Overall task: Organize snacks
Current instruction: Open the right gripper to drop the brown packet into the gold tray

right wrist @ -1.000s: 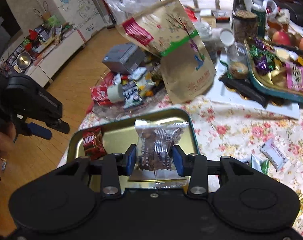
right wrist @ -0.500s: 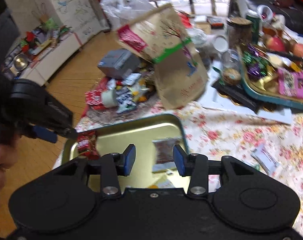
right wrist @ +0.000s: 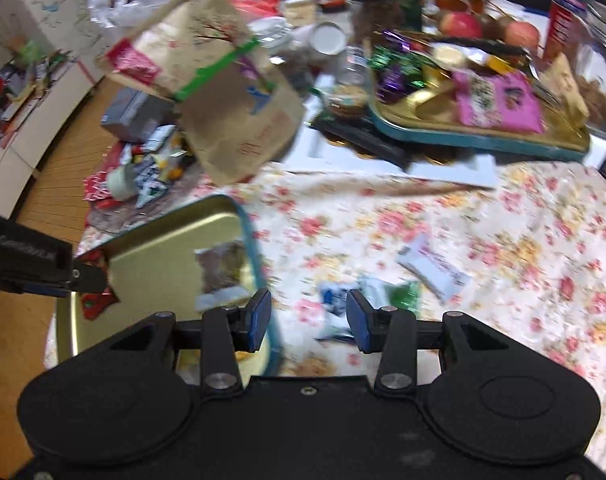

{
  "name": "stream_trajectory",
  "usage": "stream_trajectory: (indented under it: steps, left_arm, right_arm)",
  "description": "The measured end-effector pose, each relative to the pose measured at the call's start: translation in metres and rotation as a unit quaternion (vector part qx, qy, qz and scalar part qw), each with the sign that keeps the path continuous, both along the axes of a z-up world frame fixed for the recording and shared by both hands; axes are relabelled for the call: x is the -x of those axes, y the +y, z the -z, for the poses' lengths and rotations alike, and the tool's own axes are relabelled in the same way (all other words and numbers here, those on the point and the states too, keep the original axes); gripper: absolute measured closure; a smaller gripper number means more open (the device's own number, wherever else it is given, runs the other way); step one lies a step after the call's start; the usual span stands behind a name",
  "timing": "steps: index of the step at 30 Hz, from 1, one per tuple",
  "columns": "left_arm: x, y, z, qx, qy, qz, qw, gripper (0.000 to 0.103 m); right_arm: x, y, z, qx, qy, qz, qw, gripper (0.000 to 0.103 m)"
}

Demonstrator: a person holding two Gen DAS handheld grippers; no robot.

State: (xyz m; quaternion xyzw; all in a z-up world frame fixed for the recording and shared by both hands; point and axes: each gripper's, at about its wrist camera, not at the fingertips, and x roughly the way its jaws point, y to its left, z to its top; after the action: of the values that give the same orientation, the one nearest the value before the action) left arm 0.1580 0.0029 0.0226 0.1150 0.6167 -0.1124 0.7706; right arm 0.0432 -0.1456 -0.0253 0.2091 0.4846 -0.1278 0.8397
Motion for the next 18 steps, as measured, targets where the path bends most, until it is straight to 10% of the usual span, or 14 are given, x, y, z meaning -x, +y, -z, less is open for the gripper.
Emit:
stream_trajectory:
  steps: [18]
  left_arm:
    - [0.033, -0.059, -0.003, 0.016, 0.013, 0.067, 0.9976, 0.056]
  right_arm:
    - [0.048, -0.087, 0.037, -0.001, 0.062, 0.090, 0.994, 0.059]
